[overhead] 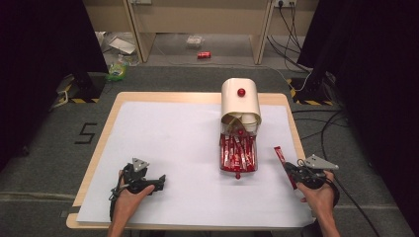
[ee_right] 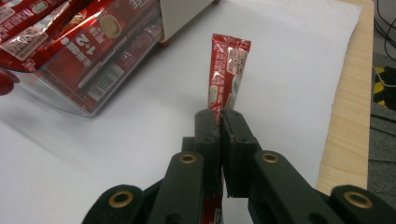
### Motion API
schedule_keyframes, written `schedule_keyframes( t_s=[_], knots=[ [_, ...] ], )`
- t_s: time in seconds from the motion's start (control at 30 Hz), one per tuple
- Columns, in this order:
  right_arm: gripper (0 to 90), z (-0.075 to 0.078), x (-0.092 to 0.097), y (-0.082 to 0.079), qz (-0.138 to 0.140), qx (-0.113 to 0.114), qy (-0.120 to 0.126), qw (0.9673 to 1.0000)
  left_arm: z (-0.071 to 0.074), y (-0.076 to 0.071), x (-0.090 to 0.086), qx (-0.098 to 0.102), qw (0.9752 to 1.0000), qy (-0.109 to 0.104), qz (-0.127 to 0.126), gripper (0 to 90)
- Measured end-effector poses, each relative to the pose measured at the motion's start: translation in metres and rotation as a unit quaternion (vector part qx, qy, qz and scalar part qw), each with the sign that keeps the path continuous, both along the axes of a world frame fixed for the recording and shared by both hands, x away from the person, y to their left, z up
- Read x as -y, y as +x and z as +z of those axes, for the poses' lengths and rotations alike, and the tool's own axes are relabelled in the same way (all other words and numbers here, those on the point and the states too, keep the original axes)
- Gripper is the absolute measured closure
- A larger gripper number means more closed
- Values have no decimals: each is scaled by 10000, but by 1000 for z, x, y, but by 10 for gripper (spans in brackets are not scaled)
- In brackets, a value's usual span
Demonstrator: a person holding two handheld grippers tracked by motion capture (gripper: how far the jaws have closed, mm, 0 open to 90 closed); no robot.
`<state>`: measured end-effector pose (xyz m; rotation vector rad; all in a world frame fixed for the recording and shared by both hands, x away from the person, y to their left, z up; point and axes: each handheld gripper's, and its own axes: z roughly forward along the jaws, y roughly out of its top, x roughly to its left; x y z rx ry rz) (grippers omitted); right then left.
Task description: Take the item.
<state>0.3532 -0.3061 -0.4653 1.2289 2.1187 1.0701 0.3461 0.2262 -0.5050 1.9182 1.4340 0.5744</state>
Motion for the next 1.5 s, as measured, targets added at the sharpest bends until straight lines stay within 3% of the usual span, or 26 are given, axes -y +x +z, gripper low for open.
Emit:
schedule_keyframes(
  t_s=[0.6,0.7,0.97,1.17,1.5],
  knots=[
    [859,-13,6,5,-93,-231,-130,9996,0,0,0,-6,10000,-5,2,3],
    [857,-18,10,6,-108,-340,-105,9993,0,0,0,-7,10000,-3,1,3],
    [843,-18,10,6,-154,-377,-29,9992,0,0,0,-2,10000,17,3,3],
    [815,-17,12,6,-192,-308,-13,9993,0,0,0,-3,10000,15,3,2],
    [647,-11,3,3,-221,25,30,9997,0,0,0,-4,10000,14,2,2]
  ],
)
